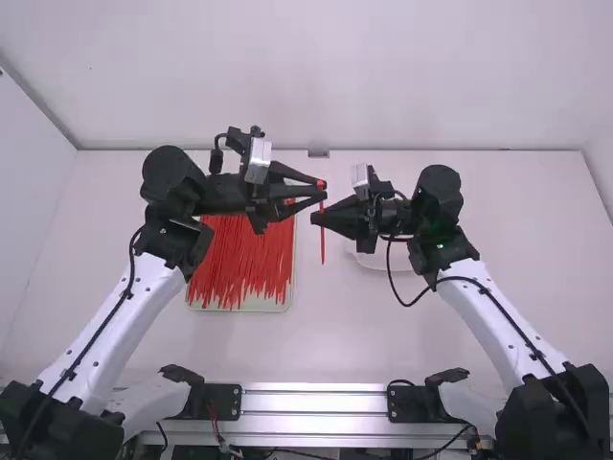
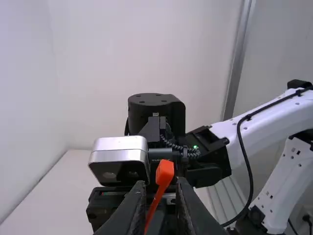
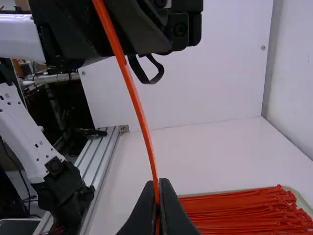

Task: Fasten the cable tie

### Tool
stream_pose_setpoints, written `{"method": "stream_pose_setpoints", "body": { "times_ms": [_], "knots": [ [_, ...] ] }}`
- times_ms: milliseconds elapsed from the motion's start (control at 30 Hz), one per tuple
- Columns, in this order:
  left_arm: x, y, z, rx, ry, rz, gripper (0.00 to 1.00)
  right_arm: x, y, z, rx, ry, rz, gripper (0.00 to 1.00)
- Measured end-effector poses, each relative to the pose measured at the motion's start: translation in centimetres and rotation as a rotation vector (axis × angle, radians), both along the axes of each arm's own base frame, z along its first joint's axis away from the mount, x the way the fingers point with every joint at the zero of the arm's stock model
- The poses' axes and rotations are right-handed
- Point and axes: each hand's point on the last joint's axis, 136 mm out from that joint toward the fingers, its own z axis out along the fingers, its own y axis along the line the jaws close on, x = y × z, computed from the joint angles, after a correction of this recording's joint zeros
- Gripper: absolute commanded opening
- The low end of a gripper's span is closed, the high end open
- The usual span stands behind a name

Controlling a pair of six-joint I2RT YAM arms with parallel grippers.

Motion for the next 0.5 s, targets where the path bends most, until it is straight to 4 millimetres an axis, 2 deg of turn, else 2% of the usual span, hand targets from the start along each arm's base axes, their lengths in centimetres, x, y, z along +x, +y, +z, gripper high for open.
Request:
{"method": "stream_pose_setpoints", "body": {
  "times_ms": [67, 100, 500],
  "knots": [
    [0.0, 0.0, 0.0, 0.0, 0.0, 0.0, 0.12, 0.0, 0.0, 0.0, 0.0, -0.001, 0.0, 0.0],
    [0.0, 0.0, 0.0, 0.0, 0.005, 0.0, 0.02, 0.0, 0.0, 0.0, 0.0, 0.001, 0.0, 0.0],
    [1.0, -0.3, -0.1, -0.011, 0.013, 0.035, 0.02, -0.1, 0.0, 0.2, 0.005, 0.002, 0.004, 0.0]
  ]
}}
